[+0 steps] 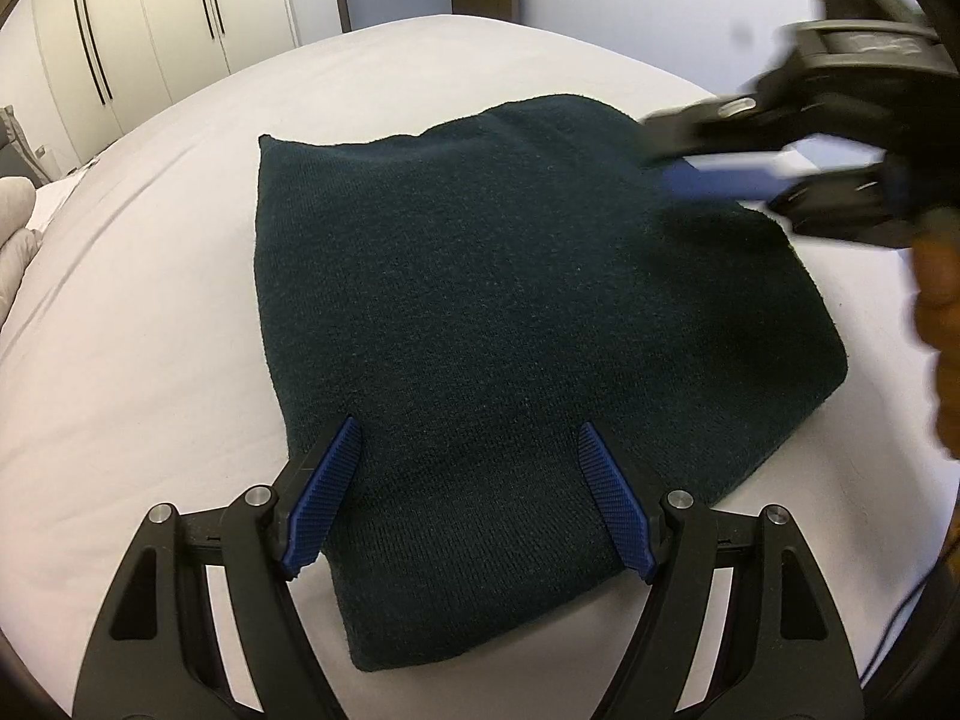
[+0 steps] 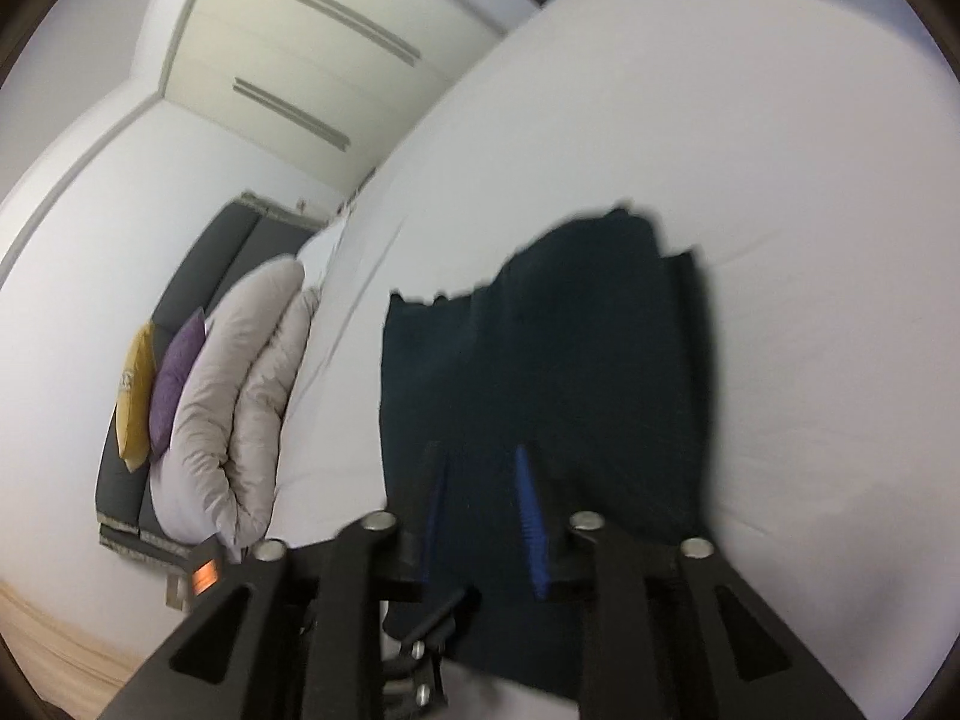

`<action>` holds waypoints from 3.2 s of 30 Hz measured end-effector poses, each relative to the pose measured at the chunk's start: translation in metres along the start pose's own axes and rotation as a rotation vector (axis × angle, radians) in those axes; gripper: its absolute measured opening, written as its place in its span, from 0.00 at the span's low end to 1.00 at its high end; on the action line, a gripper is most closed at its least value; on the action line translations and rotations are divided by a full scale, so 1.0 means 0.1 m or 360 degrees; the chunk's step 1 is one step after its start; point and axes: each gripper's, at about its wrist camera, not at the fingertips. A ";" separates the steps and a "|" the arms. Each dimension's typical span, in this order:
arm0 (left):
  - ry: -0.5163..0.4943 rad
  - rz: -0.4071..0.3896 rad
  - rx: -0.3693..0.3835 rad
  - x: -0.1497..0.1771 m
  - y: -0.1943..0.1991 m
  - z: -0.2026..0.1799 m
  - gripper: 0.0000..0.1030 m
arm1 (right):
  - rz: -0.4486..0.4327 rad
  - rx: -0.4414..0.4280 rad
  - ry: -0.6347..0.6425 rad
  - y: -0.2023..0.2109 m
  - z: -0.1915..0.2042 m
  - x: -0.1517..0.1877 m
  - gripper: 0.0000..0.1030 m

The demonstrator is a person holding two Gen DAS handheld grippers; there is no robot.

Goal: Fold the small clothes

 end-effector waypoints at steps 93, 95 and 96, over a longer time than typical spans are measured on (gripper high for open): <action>0.0375 -0.1135 -0.0576 0.94 3.16 1.33 1.00 | -0.0537 0.0703 0.0456 1.28 2.34 1.98 0.97; 0.0391 -0.1170 -0.0599 0.97 3.36 1.24 1.00 | -0.0635 0.0751 0.0532 1.42 2.53 2.03 1.00; 0.0424 -0.1143 -0.0619 0.98 3.44 1.23 1.00 | -0.0694 0.0785 0.0589 1.51 2.65 2.05 1.00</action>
Point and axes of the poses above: each gripper's, at about its wrist camera, not at the fingertips, and y roughly against the way its jaws point, z to its left, x to its underside, and after that the axes turned 15 degrees about y, right-handed
